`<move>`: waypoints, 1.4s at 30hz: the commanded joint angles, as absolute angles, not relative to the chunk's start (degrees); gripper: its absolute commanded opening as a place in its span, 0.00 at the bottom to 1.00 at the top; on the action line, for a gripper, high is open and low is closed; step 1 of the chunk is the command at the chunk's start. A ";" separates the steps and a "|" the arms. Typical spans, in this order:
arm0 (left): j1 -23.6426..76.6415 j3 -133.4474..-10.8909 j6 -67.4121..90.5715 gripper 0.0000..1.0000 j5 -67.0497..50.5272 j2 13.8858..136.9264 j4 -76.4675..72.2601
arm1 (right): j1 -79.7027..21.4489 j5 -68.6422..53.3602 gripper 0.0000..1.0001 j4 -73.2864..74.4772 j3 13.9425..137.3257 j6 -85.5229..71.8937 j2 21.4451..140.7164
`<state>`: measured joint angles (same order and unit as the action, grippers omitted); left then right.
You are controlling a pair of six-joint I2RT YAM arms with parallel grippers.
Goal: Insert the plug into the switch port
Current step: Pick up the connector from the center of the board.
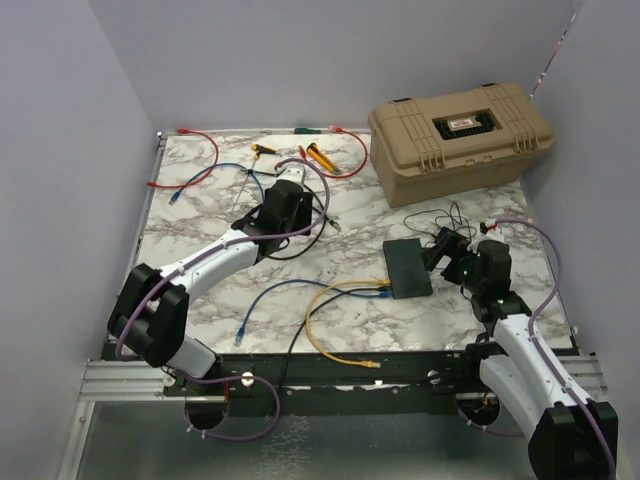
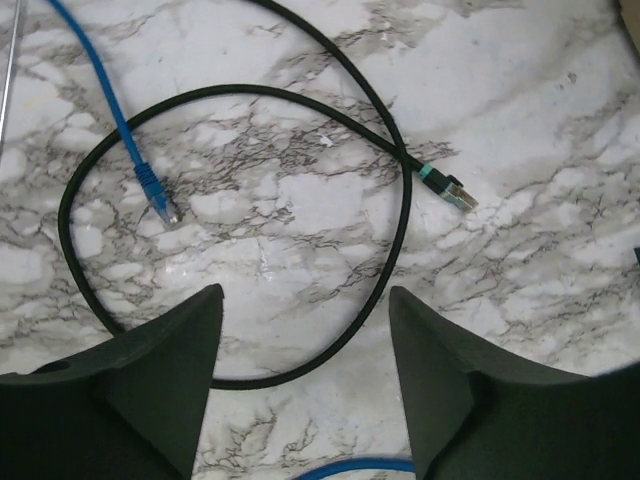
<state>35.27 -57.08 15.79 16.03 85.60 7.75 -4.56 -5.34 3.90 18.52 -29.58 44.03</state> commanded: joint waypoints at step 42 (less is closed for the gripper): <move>21.53 -85.16 46.16 0.72 28.06 117.04 10.95 | -7.24 -6.59 0.99 -1.87 14.33 -28.41 39.96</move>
<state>24.05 -81.56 41.63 23.33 113.34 10.35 -6.68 -5.63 -0.34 15.25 -29.45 40.12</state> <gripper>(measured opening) 0.737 0.990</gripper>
